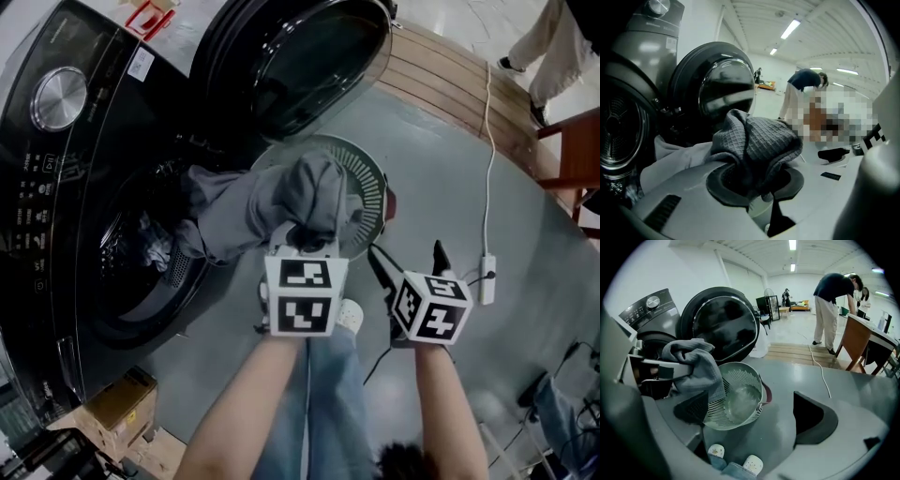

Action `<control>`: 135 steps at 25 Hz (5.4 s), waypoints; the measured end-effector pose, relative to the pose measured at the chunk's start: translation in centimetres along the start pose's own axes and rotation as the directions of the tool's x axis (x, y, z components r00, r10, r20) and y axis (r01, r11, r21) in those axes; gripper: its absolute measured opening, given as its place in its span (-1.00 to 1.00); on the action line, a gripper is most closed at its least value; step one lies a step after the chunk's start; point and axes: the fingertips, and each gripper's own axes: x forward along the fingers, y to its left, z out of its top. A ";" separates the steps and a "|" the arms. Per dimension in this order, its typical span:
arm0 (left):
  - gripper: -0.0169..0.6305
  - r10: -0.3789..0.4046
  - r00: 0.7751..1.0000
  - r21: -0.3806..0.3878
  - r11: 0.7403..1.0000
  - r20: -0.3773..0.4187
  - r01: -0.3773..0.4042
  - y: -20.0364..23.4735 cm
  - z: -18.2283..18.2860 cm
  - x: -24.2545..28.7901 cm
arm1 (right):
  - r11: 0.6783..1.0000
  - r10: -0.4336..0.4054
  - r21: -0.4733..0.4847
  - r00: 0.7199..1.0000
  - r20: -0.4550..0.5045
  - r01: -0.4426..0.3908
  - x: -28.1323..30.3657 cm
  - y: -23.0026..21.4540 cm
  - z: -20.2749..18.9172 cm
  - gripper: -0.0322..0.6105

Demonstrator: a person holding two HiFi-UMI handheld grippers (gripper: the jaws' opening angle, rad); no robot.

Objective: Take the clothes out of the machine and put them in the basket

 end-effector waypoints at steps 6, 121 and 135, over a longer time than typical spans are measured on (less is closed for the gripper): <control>-0.03 0.041 0.997 0.040 0.998 -0.065 -0.038 1.8 -1.3 1.7 | 1.000 0.008 -0.008 1.000 -0.013 -0.008 0.2 0.4 -1.1 0.85; 0.11 -0.230 0.965 0.020 0.972 -0.123 0.234 4.4 0.3 -4.5 | 0.999 -0.013 -0.036 0.999 -0.043 0.012 -3.5 5.8 -2.2 0.84; 0.11 0.025 0.958 0.218 0.975 -0.287 0.039 14.9 -10.6 -3.0 | 0.997 0.007 -0.072 0.994 -0.108 -0.015 -0.2 8.7 -5.2 0.84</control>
